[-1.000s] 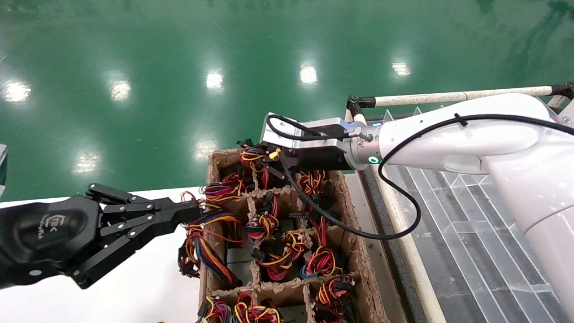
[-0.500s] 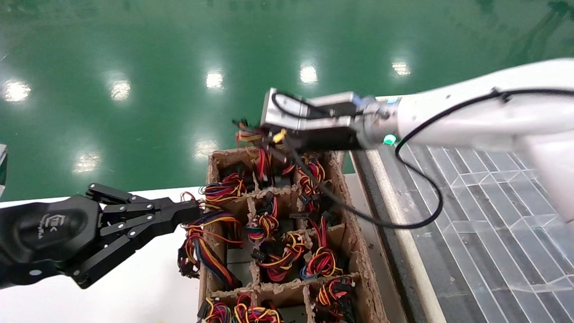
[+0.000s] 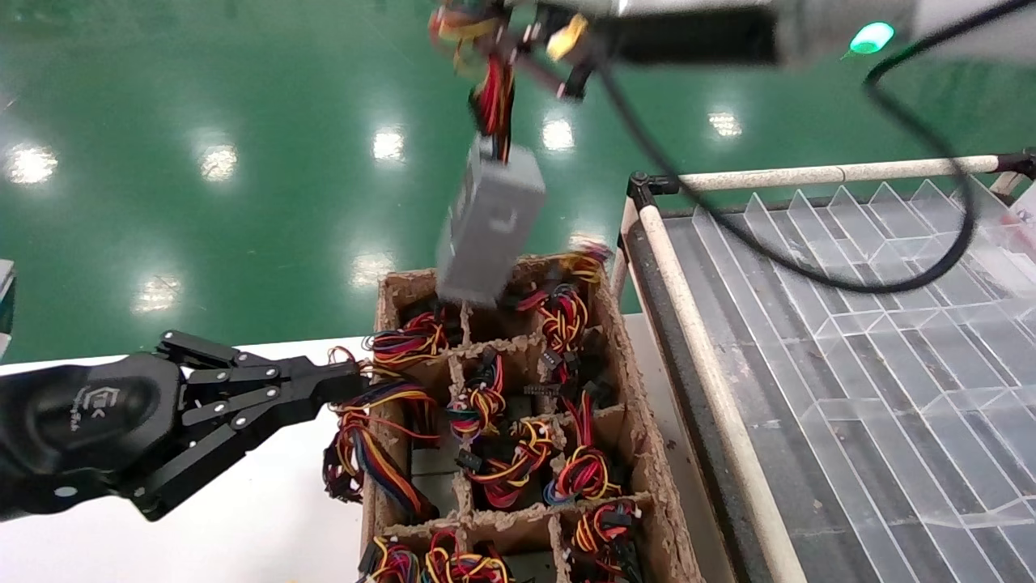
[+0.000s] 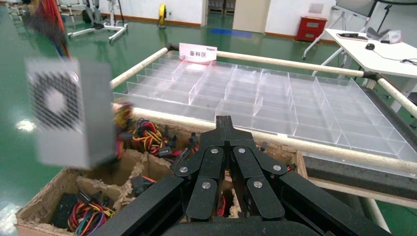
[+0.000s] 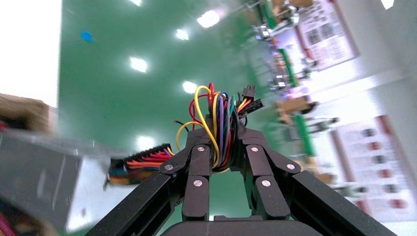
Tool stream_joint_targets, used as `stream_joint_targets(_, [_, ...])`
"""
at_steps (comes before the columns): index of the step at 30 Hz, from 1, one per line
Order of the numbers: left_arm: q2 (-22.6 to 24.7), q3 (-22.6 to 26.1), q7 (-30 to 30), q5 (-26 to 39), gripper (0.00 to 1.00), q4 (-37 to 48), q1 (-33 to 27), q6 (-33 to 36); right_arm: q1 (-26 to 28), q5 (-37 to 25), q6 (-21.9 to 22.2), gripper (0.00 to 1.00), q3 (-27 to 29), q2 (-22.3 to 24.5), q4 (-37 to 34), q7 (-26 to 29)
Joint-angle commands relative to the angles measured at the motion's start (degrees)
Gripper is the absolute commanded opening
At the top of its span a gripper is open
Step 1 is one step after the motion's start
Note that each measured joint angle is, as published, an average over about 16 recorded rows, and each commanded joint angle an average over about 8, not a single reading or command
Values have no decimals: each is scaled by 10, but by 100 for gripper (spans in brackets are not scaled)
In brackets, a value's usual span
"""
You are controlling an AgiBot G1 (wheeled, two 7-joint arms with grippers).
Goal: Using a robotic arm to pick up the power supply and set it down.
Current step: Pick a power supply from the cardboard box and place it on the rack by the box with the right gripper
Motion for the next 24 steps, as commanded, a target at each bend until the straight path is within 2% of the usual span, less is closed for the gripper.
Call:
stream_joint_targets(1, [0,0,0,0,0,0,0,0,15,-9,4,0,4,9,19,1])
stream_joint_targets(10, [0,0,0,0,0,0,0,0,64,-65,16,0,-3,23,-17,-60])
stream_joint_targets(16, [0,0,0,0,0,0,0,0,81,-105,19,0,-17,34,-90,-105])
stream_joint_targets(24, [0,0,0,0,0,0,0,0,78,-125,28,0,-28,38,-184,-149])
